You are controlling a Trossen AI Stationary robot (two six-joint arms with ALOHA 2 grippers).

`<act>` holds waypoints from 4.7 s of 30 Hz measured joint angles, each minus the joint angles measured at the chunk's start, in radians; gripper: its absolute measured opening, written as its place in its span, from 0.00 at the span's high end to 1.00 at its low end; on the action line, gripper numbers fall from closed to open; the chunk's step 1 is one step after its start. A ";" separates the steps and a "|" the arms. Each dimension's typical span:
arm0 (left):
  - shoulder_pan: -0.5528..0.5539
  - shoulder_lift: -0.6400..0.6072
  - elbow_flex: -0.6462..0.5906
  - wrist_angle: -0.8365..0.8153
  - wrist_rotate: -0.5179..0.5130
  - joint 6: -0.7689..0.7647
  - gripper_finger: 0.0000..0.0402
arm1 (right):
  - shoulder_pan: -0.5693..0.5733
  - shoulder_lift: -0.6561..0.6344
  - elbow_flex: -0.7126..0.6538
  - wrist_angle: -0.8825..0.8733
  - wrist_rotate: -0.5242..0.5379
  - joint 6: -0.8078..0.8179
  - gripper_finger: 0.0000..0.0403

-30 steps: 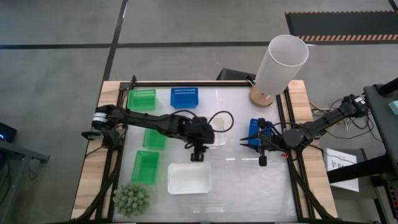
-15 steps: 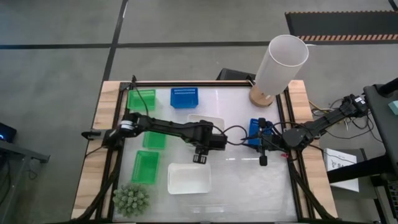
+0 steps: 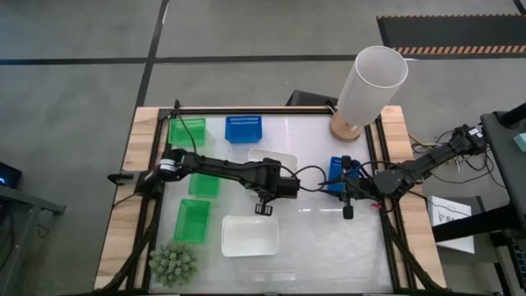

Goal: Stack baskets by color
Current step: Stack the bottom right white bin on the top white bin, then stack the middle green bin on the top green bin

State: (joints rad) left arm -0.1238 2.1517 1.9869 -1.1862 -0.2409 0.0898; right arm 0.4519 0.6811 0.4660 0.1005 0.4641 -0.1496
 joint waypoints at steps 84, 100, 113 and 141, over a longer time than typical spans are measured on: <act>-0.015 -0.295 -0.455 0.491 0.014 -0.157 0.84 | 0.002 -0.018 0.000 -0.017 -0.046 0.037 0.83; -0.069 -0.459 -0.552 0.537 -0.029 -0.156 0.67 | 0.002 -0.003 -0.009 -0.026 -0.046 0.085 0.83; -0.094 -0.692 -0.933 0.811 -0.114 -0.220 0.67 | -0.053 0.236 -0.015 0.113 0.081 0.243 0.83; -0.094 -0.777 -1.099 0.930 -0.143 -0.324 0.67 | -0.332 0.524 -0.012 0.293 -0.105 0.112 0.98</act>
State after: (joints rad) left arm -0.2174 1.3751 0.8875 -0.2566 -0.3836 -0.2343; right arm 0.1200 1.2056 0.4536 0.3939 0.3592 -0.0380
